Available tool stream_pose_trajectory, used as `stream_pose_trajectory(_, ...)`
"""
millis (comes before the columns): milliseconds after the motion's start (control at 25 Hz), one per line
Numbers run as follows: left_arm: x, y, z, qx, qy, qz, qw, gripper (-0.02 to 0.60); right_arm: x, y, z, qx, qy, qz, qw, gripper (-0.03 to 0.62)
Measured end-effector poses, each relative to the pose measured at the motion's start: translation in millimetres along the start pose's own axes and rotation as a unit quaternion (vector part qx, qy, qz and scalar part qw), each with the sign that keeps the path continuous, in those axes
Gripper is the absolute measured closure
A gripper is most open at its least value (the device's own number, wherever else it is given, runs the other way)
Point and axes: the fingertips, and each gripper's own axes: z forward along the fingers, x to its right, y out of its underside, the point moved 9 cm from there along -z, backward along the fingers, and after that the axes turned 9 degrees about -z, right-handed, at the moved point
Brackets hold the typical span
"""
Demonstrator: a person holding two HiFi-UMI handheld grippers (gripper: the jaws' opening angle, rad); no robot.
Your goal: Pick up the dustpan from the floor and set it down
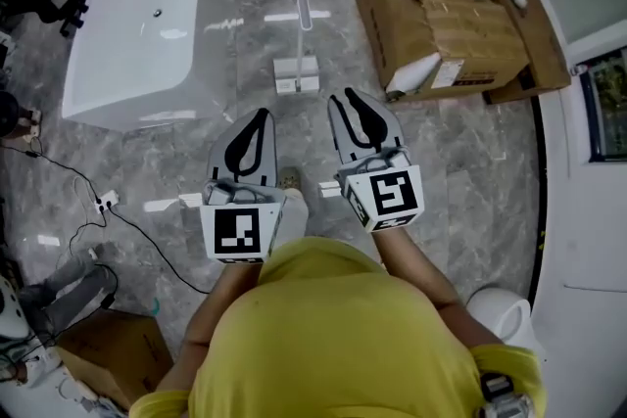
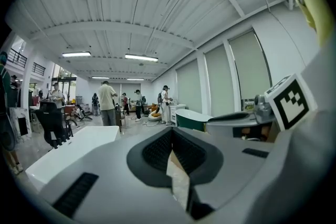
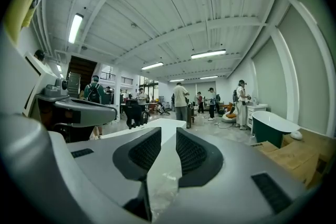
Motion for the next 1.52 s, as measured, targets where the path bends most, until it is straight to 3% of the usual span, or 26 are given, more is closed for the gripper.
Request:
stream_pose_trajectory(320, -54, -5, 67, -0.008, 0.020, -0.004, 0.9998, 0.578, 18, 8, 78, -0.026, 0.014, 0.003, 1.000, 0.480)
stream_pose_trajectory(640, -81, -6, 99, -0.017, 0.034, -0.025, 0.9990, 0.578, 30, 12, 112, -0.050, 0.021, 0.023, 0.998, 0.410)
stream_pose_trajectory(880, -83, -5, 115, -0.021, 0.047, -0.027, 0.9983, 0.578, 43, 24, 129, -0.076, 0.011, 0.057, 0.995, 0.378)
stream_pose_trajectory(1200, -96, -4, 160, -0.028, 0.045, -0.026, 0.9983, 0.578, 71, 48, 178, -0.109, -0.002, 0.056, 0.992, 0.365)
stream_pose_trajectory(1520, -111, -3, 220, -0.044, 0.040, -0.031, 0.9978, 0.578, 100, 82, 244, -0.157, -0.041, 0.063, 0.985, 0.338)
